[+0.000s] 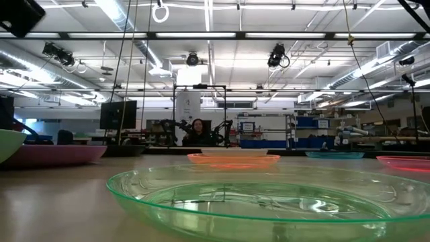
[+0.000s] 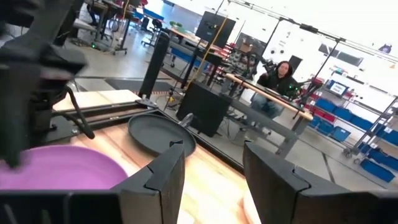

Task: Stack plastic plates
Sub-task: Stack the purple plate on top of the black plate

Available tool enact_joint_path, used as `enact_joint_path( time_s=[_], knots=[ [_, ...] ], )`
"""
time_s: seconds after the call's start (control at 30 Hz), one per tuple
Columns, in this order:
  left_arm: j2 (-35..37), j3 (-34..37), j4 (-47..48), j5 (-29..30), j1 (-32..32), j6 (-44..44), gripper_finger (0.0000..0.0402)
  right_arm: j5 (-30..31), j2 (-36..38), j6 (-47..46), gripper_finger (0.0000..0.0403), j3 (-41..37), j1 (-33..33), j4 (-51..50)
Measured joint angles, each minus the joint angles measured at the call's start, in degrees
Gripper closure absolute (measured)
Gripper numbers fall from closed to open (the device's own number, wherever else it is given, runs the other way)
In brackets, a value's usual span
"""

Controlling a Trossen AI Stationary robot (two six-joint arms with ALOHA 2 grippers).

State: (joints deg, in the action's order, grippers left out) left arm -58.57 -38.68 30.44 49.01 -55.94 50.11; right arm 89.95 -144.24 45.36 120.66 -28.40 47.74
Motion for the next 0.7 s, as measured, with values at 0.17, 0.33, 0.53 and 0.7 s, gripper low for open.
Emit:
enact_joint_path(
  time_s=[0.17, 0.33, 0.53, 0.7],
  knots=[
    [0.0, 0.0, 0.9, -4.4, 9.5, 0.9, 0.0321, 0.1, 0.7, 13.0, 0.0238, 0.0, 0.2, 13.7],
    [-2.3, 0.0, -2.8, -7.7, 14.6, -5.0, 0.0321, 0.0, 5.1, 12.6, 0.0255, 0.0, 1.9, 4.1],
    [-5.9, 0.0, -7.7, -14.3, 17.0, -12.2, 0.0321, 0.0, 10.0, 11.6, 0.0282, 0.0, 6.0, -6.1],
    [-6.4, 0.0, -7.4, -16.4, 17.0, -13.8, 0.0321, 0.0, 13.9, 10.6, 0.0304, 0.0, 8.6, -16.1]
  ],
)
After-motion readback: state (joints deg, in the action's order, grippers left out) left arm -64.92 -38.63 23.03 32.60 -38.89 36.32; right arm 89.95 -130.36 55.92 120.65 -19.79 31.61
